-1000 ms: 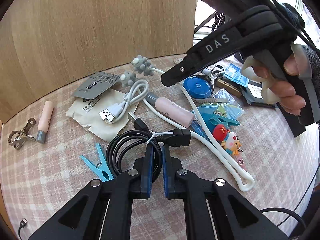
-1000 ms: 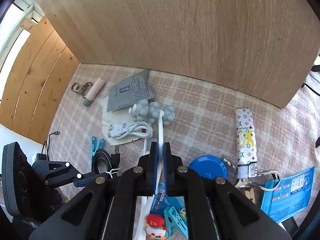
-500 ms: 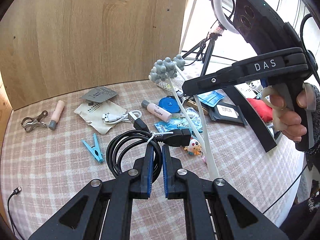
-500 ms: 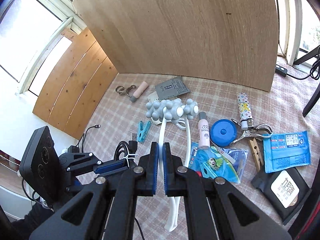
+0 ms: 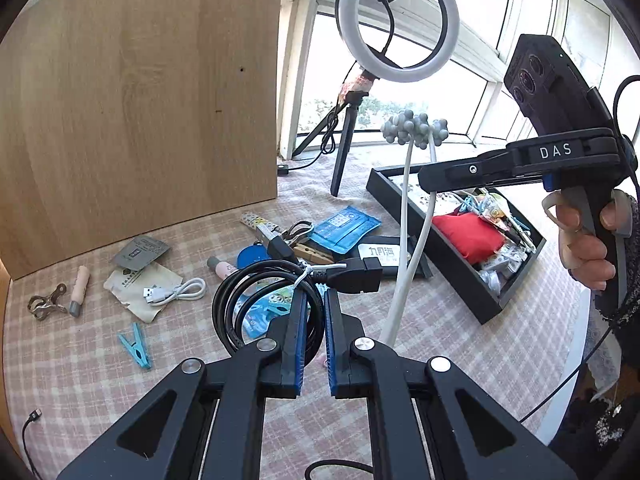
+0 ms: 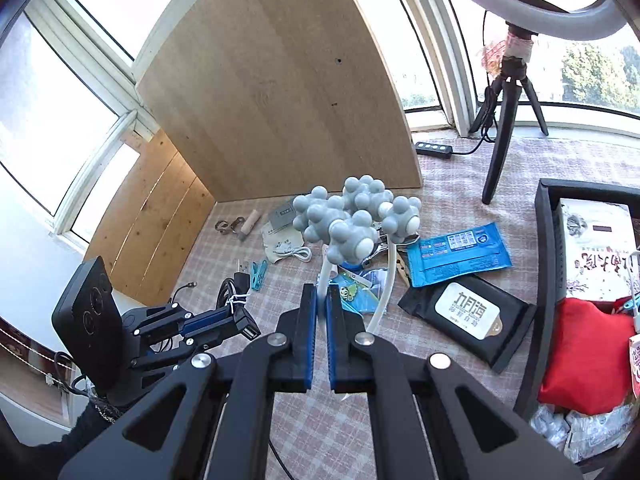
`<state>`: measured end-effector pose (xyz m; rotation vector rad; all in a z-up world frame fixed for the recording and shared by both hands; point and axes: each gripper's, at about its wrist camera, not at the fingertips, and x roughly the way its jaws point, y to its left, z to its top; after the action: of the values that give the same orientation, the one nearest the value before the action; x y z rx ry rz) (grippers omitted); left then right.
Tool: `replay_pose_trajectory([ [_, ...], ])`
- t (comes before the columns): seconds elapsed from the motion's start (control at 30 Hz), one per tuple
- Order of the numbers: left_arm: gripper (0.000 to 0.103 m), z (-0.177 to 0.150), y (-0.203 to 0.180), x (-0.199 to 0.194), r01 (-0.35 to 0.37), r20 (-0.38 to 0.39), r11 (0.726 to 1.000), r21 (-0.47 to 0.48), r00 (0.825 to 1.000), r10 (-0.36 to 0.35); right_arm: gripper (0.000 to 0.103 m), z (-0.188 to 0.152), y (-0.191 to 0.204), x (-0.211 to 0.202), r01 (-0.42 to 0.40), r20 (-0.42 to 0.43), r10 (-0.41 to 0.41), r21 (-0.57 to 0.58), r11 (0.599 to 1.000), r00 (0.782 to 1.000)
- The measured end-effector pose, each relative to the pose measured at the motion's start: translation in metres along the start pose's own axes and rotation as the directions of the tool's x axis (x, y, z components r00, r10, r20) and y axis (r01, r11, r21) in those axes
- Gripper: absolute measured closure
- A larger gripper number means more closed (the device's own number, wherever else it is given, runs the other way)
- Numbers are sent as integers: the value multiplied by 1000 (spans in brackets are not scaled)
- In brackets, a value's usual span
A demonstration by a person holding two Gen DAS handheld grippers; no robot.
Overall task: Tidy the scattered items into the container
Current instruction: 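Carry the roller and black cable into the black tray and release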
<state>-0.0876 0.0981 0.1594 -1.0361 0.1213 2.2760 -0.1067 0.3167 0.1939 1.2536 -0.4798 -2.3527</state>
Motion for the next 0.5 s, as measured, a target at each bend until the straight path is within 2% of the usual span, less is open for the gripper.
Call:
replay_pose_trajectory([
  [0.13, 96, 21, -37, 15, 63, 5, 996, 60, 998, -64, 98, -13, -28, -57, 52, 76, -56, 52, 997, 996],
  [0.27, 96, 43, -76, 33, 122, 3, 985, 120, 992, -124, 98, -18, -69, -111, 127, 123, -143, 126, 984, 982],
  [0.5, 96, 88, -131, 64, 200, 21, 962, 186, 978, -207, 98, -10, -144, -186, 272, 154, -316, 254, 928, 936],
])
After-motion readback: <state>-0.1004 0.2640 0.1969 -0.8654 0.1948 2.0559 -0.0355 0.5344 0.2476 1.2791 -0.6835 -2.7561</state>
